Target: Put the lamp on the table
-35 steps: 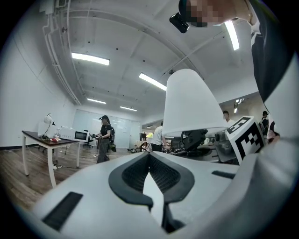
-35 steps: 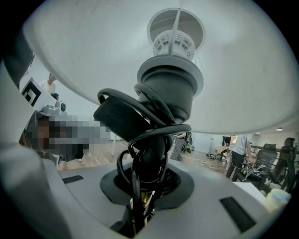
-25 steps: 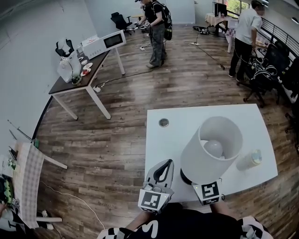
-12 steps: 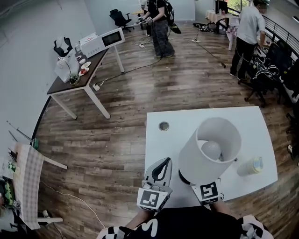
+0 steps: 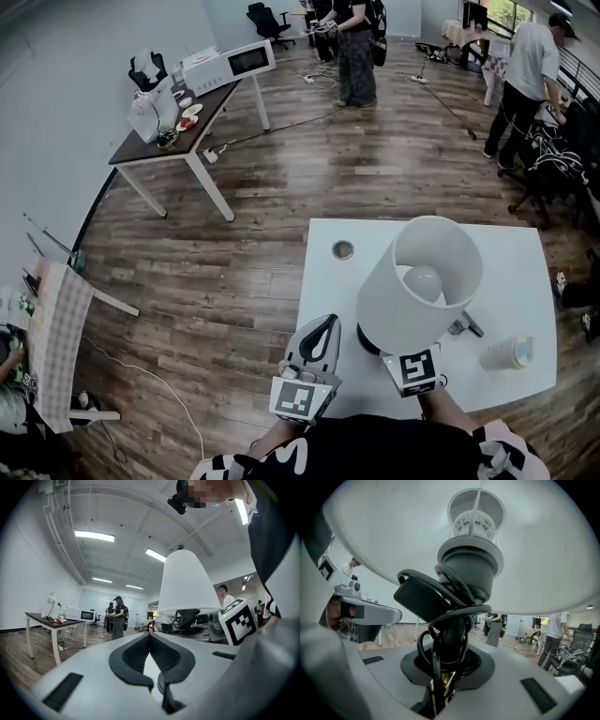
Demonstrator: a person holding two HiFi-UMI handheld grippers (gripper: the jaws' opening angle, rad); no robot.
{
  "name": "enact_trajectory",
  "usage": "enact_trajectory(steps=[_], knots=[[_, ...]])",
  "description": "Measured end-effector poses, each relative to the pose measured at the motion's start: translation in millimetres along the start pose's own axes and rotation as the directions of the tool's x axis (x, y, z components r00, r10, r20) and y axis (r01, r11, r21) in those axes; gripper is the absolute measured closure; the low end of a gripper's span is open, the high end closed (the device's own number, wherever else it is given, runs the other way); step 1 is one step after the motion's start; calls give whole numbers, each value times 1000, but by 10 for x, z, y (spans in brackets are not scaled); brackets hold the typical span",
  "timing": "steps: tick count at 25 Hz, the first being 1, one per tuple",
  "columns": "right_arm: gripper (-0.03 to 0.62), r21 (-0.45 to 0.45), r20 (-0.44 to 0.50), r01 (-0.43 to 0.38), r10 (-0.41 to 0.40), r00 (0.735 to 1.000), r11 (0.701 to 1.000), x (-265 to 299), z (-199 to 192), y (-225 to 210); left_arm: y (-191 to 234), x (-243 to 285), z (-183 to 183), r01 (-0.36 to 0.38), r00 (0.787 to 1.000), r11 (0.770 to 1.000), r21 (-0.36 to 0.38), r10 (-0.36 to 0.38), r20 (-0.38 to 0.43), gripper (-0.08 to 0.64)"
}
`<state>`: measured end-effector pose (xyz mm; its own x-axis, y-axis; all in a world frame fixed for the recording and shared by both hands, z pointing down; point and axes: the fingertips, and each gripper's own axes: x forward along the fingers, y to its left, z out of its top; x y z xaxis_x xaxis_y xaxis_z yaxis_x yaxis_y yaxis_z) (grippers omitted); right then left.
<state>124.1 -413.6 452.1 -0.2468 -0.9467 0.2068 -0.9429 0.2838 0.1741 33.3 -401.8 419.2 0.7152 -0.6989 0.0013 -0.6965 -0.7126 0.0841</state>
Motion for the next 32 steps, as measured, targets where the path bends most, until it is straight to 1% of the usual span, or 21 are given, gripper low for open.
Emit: enact_trajectory(steps=[2, 4, 8, 10, 12, 15, 19, 22, 24, 26, 29, 32], knots=[[520, 0, 26, -13, 13, 1000, 1000, 119, 7, -1, 59, -45, -46, -29, 1000, 1000, 2, 29, -1, 555], [520, -8, 23, -27, 28, 999, 1000, 227, -16, 13, 121, -94, -88, -58, 998, 998, -2, 58, -11, 555], [520, -7, 32, -52, 52, 998, 999, 428, -31, 25, 216, -209, -211, -104, 990, 995, 5, 104, -93, 555], [520, -5, 57, -60, 60, 997, 998, 519, -41, 21, 227, -256, -253, -117, 988, 993, 5, 117, -98, 555], [520, -24, 69, -66, 68, 995, 998, 605, -91, 24, 256, -310, -289, -142, 984, 990, 4, 142, -106, 555], [520, -37, 63, -76, 78, 995, 996, 726, -160, 48, 291, -385, -360, -169, 978, 986, 4, 168, -126, 555], [520, -36, 60, -90, 92, 994, 995, 829, -222, 88, 252, -460, -400, -181, 976, 984, -1, 179, -123, 555], [520, -37, 58, -98, 100, 993, 995, 922, -255, 108, 253, -513, -455, -190, 969, 982, 10, 189, -158, 555], [520, -41, 50, -111, 113, 992, 993, 969, -305, 146, 309, -579, -450, -224, 961, 975, 0, 220, -168, 555], [520, -50, 41, -125, 127, 991, 991, 1018, -344, 190, 386, -649, -428, -258, 954, 966, -13, 253, -163, 555], [520, -57, 34, -132, 134, 990, 990, 1068, -396, 253, 399, -720, -450, -270, 952, 963, -7, 266, -151, 555], [520, -50, 27, -134, 136, 990, 990, 1104, -439, 281, 417, -762, -459, -295, 944, 955, -4, 291, -152, 555]])
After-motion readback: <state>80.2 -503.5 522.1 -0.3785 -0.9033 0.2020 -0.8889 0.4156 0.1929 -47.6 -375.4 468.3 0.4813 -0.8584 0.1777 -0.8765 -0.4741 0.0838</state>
